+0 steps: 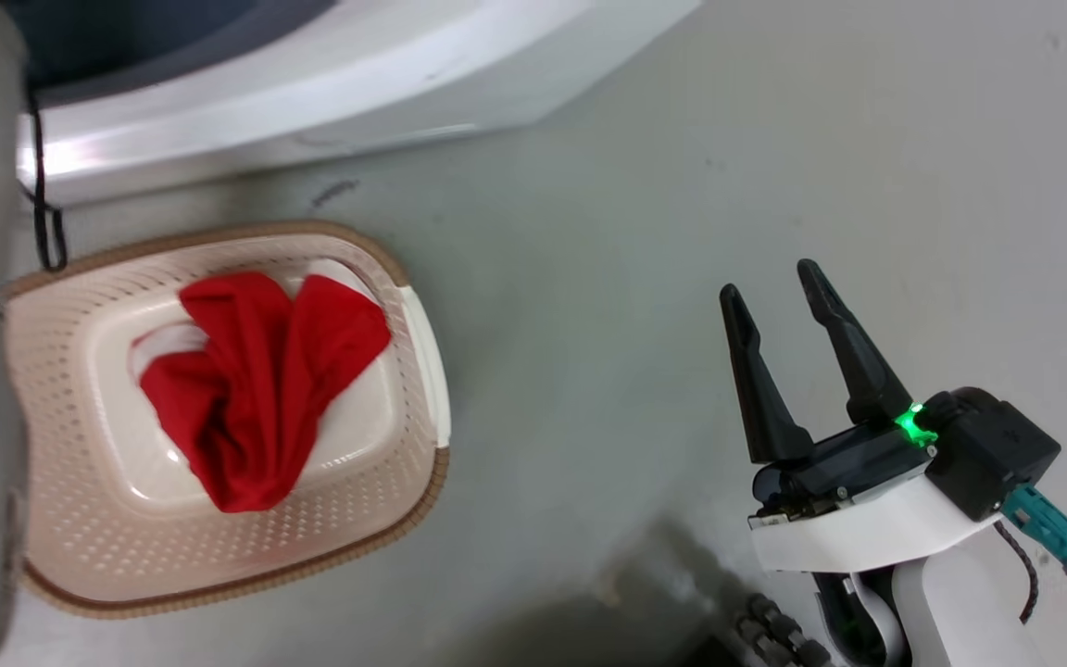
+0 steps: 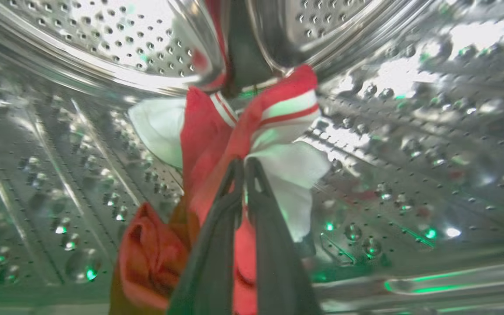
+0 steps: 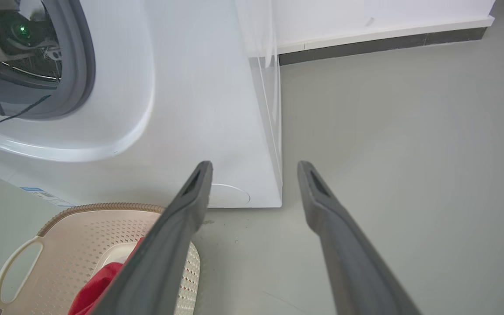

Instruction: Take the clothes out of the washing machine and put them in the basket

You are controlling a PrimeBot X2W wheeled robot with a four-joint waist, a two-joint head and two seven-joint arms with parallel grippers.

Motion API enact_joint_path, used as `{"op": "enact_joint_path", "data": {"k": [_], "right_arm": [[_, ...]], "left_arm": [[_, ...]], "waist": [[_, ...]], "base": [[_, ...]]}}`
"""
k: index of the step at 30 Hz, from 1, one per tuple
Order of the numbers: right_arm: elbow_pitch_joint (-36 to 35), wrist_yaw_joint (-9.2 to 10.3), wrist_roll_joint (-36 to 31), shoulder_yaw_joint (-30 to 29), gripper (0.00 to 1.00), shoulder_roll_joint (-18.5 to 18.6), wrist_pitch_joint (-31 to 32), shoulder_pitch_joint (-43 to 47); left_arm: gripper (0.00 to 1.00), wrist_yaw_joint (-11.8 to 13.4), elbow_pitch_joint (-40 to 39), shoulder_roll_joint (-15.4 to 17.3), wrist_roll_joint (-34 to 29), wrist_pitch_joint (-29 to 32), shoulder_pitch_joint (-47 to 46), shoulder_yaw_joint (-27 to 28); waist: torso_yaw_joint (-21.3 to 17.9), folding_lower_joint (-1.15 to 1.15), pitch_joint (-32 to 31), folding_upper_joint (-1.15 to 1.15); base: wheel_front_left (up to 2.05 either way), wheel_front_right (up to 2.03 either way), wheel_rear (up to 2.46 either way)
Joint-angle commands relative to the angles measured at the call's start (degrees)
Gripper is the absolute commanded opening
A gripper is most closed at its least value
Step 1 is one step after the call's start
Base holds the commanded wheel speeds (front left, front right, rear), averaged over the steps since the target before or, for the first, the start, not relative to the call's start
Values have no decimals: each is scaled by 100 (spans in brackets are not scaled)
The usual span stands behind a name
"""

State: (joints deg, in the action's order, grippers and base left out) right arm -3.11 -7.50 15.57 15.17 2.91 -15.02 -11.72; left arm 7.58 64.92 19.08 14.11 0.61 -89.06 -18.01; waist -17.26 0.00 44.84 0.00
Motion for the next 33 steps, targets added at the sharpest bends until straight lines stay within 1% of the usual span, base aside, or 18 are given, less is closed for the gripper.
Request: {"op": "enact_joint_path", "data": {"k": [1,7,10,14,15,24,28,33], "right_arm": [[42,3,-48,-40,100,-6,-13,-21],[170,2,-178,-220,100,-4,74,159],[220,3,-218,-296,100,-2,144,269],[271,3,-260,-363,100,-3,273,466],[281,3,-250,-391,100,-2,287,511],[205,2,-285,-489,100,-4,502,930],[140,2,-294,-552,100,-4,599,1124],[23,2,-303,-590,100,-4,694,1311]], "left_arm": [[0,-12,-34,-52,47,-230,216,20],[0,-85,-56,-259,224,-1242,1012,80],[0,-139,-139,-347,365,-1485,1459,171],[0,-254,-436,-352,538,-1580,2140,329],[0,-289,-620,-348,541,-1584,2300,362],[0,-299,-2329,-389,529,-1586,4056,711],[0,-345,-3102,-436,469,-1587,4742,797],[0,-250,-4193,-447,373,-1582,5477,853]], "waist": [[212,0,-373,0],[452,0,-1143,0],[540,0,-1567,0],[621,0,-2073,0],[642,0,-2198,0],[769,0,-3081,0],[851,0,-3425,0],[947,0,-3775,0]], "base": [[0,0,0],[0,0,0],[0,0,0],[0,0,0],[0,0,0],[0,0,0],[0,0,0],[0,0,0]]}}
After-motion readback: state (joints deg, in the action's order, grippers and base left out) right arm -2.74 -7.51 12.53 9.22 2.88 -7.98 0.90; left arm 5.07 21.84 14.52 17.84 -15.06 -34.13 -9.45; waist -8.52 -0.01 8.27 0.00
